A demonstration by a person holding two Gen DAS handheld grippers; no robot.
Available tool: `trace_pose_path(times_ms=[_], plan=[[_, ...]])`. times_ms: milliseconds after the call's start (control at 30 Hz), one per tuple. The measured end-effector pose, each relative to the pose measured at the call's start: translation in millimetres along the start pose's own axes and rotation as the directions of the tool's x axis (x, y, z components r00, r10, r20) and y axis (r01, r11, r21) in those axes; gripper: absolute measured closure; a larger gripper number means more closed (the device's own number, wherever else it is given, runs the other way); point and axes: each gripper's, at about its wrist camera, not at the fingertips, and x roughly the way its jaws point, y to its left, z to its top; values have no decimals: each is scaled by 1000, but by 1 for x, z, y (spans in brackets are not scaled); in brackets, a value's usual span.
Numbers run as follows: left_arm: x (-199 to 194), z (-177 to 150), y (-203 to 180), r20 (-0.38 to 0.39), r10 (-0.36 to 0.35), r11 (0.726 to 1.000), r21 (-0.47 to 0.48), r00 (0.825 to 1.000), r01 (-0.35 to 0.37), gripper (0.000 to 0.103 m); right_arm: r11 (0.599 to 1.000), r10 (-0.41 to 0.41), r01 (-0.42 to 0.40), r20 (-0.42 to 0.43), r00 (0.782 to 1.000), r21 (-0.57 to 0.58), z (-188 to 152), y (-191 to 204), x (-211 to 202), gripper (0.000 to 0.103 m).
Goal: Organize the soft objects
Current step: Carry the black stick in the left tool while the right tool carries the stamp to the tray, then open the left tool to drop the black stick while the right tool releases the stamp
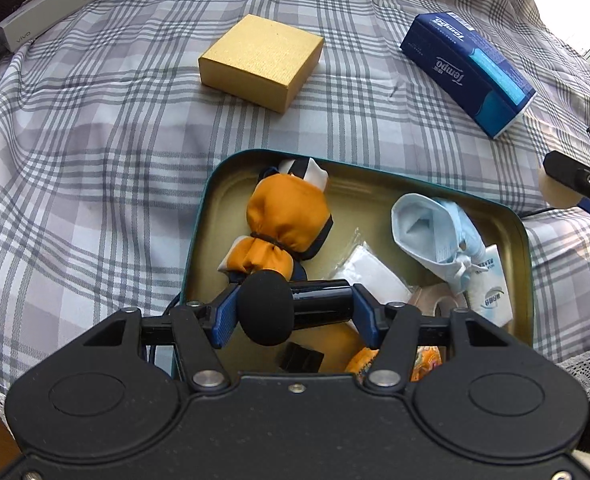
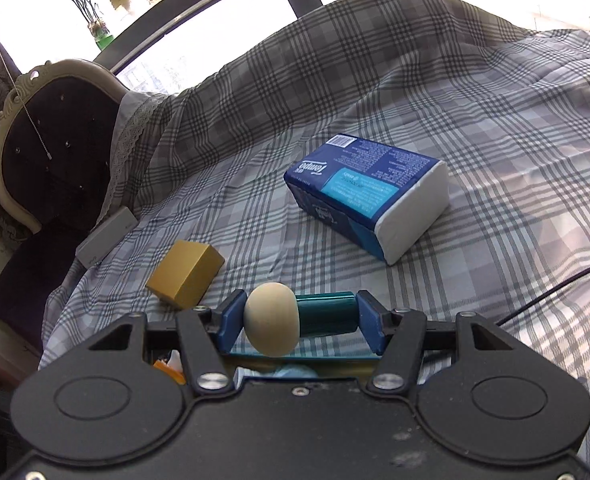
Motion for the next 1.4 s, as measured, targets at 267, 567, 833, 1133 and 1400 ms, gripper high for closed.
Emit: trace_pose_path(times_ms=[267, 567, 833, 1133, 1400], plan=[[5, -14, 1, -36, 9, 1000, 5, 999, -9, 48, 997, -3, -5, -105, 994, -77, -28, 18, -15, 44], [-6, -20, -5, 18, -15, 998, 56, 1000, 14, 48, 986, 40, -66, -172, 984, -151, -32, 40, -9, 43], [-12, -21, -4, 44, -33, 998, 50, 998, 31, 47, 983, 68, -103, -217, 974, -152, -36, 47, -6, 34], [-21, -23, -13, 109, 42, 994, 99, 993, -52, 47, 986, 79, -109, -221, 972, -130, -34, 43, -7, 34], [-20, -21, -14, 107, 35, 993, 106, 994, -46, 47, 985, 98, -127, -225, 969, -119, -33, 43, -5, 34]])
